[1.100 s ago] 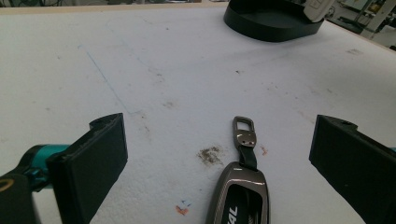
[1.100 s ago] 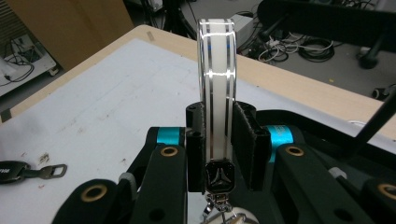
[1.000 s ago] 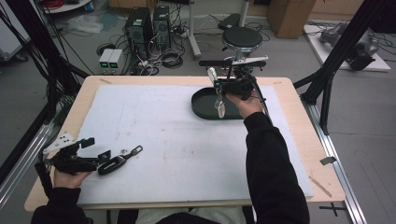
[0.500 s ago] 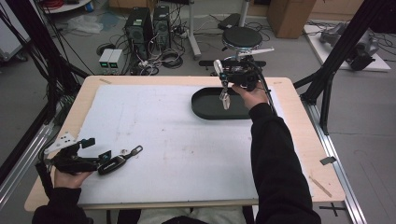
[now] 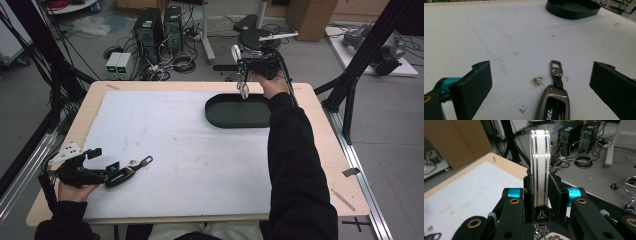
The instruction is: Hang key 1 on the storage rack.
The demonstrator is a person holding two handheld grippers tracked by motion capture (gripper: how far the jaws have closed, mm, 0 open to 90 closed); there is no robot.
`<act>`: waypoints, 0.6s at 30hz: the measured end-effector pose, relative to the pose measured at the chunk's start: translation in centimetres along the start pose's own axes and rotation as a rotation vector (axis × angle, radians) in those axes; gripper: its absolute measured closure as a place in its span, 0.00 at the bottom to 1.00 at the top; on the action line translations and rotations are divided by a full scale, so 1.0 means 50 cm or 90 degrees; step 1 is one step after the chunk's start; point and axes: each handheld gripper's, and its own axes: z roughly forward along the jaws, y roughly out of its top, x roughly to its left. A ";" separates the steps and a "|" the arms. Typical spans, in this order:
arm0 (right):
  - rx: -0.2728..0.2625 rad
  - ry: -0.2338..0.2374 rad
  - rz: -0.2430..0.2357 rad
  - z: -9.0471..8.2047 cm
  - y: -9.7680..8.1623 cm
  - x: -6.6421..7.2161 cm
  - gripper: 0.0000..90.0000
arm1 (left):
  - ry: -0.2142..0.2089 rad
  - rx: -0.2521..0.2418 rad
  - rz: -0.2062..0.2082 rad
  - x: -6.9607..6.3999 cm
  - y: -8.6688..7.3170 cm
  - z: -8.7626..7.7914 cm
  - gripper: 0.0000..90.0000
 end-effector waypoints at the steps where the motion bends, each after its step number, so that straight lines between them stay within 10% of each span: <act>1: 0.003 -0.002 -0.004 0.001 0.003 0.000 0.84 | 0.001 0.002 0.002 0.000 0.000 0.001 0.05; 18: 0.023 -0.049 0.012 0.053 0.039 -0.039 0.84 | 0.012 0.005 -0.009 0.004 -0.009 -0.011 0.05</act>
